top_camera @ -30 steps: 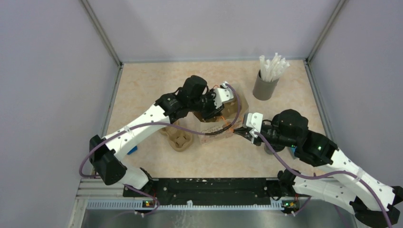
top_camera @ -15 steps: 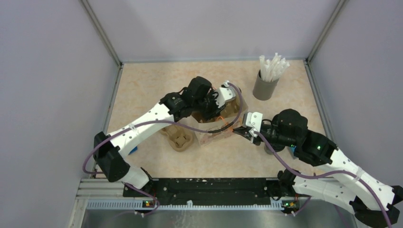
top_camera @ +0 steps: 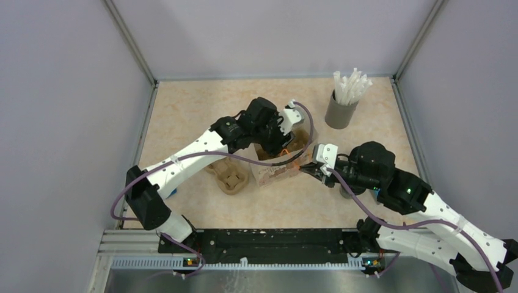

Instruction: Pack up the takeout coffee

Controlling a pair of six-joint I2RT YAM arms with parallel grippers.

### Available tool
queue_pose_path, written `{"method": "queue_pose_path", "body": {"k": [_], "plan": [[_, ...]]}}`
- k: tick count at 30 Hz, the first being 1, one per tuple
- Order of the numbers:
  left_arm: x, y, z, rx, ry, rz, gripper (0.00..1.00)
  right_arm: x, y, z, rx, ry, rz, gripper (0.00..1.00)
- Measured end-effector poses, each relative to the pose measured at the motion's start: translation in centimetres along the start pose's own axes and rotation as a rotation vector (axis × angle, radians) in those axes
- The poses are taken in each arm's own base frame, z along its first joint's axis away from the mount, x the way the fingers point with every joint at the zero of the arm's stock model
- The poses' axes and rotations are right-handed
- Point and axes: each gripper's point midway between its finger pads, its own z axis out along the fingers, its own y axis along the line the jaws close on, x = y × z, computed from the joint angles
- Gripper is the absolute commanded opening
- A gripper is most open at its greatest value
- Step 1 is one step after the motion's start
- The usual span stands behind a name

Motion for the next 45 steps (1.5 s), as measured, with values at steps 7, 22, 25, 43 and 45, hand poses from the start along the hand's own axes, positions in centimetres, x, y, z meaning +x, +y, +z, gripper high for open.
{"method": "queue_pose_path", "body": {"k": [7,22,25,43,45], "plan": [[-4.1,0.2,-1.9,-0.025,-0.135,-0.058,0.85,1.0,-0.1,0.0,0.025,0.019,0.020,0.00],[-10.9,-1.1,-12.1,-0.024,-0.471,-0.187,0.99,1.3,-0.7,-0.9,0.085,0.048,0.096,0.00],[-12.1,-0.6,-13.6,-0.051,-0.511,-0.210,0.99,0.9,-0.7,-1.6,0.087,0.058,0.097,0.00],[-8.5,3.4,-15.9,-0.319,-0.332,-0.411,0.99,-3.0,-3.5,-4.8,0.273,0.000,0.288,0.61],[-7.6,3.6,-15.8,-0.341,-0.307,-0.448,0.99,-3.3,-4.8,-5.2,0.363,-0.011,0.370,0.59]]}}
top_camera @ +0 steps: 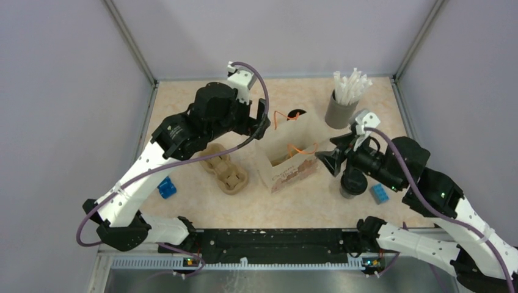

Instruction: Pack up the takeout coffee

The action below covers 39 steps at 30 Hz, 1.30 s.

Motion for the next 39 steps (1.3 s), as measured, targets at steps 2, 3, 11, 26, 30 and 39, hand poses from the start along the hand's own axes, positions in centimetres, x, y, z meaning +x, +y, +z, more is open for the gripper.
{"method": "queue_pose_path", "body": {"k": [2,3,11,26,30,39], "plan": [[0.8,0.5,0.1,-0.022,0.015,-0.029,0.99,-0.7,-1.2,0.1,0.086,-0.003,0.069,0.59],[1.5,0.8,0.1,-0.032,0.029,-0.048,0.99,-1.3,-1.9,0.3,0.138,-0.007,0.103,0.59],[4.0,1.6,0.2,-0.057,0.114,-0.120,0.99,-3.3,-6.1,2.5,0.448,0.054,0.229,0.68],[5.0,2.4,0.2,-0.094,0.156,-0.279,0.99,2.1,-10.5,5.2,0.597,0.353,0.305,0.68],[6.7,2.1,0.7,-0.070,0.212,-0.292,0.97,3.6,-11.5,5.9,0.581,0.423,0.328,0.65],[9.9,0.7,1.7,-0.001,0.313,-0.369,0.80,5.8,-12.4,8.9,0.501,0.502,0.335,0.46]]}}
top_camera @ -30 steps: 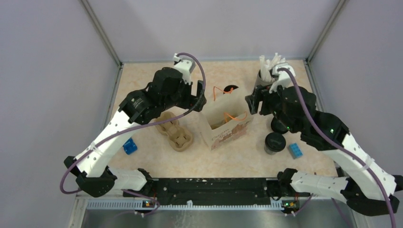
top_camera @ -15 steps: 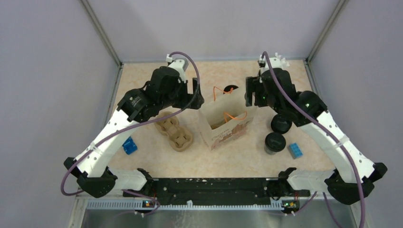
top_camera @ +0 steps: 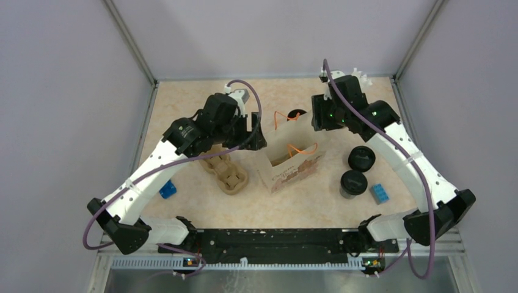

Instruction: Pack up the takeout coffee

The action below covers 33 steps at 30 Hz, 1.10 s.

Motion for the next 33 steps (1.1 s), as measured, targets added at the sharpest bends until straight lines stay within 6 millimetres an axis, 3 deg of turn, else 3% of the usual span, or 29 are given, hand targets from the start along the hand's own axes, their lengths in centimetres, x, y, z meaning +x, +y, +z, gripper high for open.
{"method": "queue_pose_path", "body": {"k": [5,8,12,17,21,24,29,33], "plan": [[-0.3,-1.0,0.0,0.052,-0.004,-0.010,0.69,-0.2,0.5,1.5,-0.023,0.011,-0.016,0.21],[-0.7,-1.5,0.1,0.077,-0.013,-0.009,0.58,-0.2,0.4,1.6,-0.020,0.013,-0.021,0.15],[-1.2,-2.2,1.4,0.112,-0.013,0.009,0.51,-0.1,-0.1,1.1,0.000,-0.001,-0.018,0.10],[-1.6,-2.6,4.2,0.129,0.002,0.032,0.43,0.7,-0.9,-0.5,0.017,-0.012,-0.007,0.09],[-2.5,-3.0,5.4,0.156,-0.018,0.052,0.38,0.8,-1.1,-1.9,0.016,-0.035,0.039,0.09],[-3.6,-3.4,6.1,0.183,-0.057,0.077,0.37,2.0,-1.1,-2.6,0.009,-0.024,0.088,0.10],[-5.3,-3.2,7.4,0.210,-0.098,0.087,0.39,3.4,-1.0,-3.4,0.000,0.008,0.161,0.14],[-6.6,-2.2,8.5,0.220,-0.112,0.070,0.49,3.3,-0.8,-4.2,-0.011,-0.008,0.208,0.20]]}}
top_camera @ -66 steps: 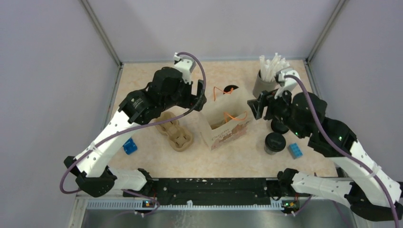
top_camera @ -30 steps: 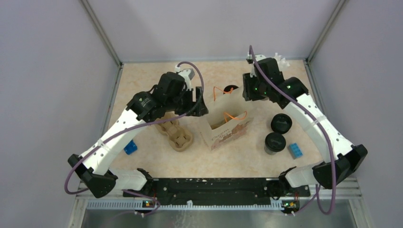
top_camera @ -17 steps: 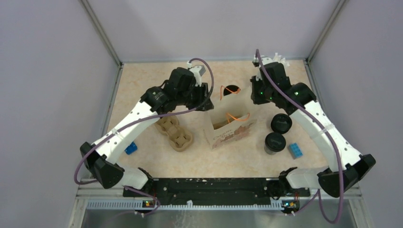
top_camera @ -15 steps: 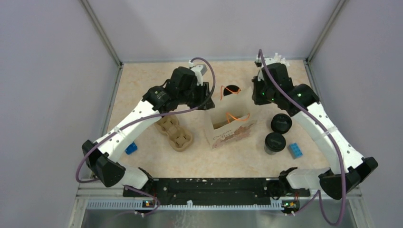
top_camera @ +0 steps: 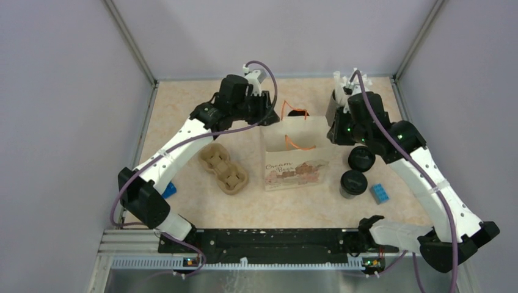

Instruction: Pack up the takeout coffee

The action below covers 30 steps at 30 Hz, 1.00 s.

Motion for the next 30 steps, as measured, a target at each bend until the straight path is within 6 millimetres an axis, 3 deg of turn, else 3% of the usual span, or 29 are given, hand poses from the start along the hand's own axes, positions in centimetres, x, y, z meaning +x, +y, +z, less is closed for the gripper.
{"method": "queue_pose_path", "body": {"k": [5,7,11,14,22,30], "plan": [[-1.7,0.7,0.2,-0.008,-0.028,0.013,0.76,0.0,0.2,-0.5,-0.014,-0.006,0.028,0.36],[-2.8,0.1,-0.4,-0.001,-0.049,0.029,0.82,0.1,0.2,-0.5,-0.012,-0.003,0.036,0.43],[-5.1,-1.3,-2.1,0.011,-0.092,0.055,0.98,-0.2,0.3,-0.7,-0.016,-0.012,0.042,0.45],[-5.2,-1.7,-2.9,0.008,-0.085,0.053,0.99,-0.6,0.5,-0.9,-0.022,-0.023,0.044,0.45],[-2.0,-0.5,-5.0,-0.062,0.031,-0.008,0.99,-1.3,0.9,-1.6,-0.045,-0.059,0.079,0.49],[-2.3,1.7,-10.4,-0.129,-0.063,-0.065,0.99,-2.1,0.1,-4.3,0.011,-0.066,0.192,0.57]]}}
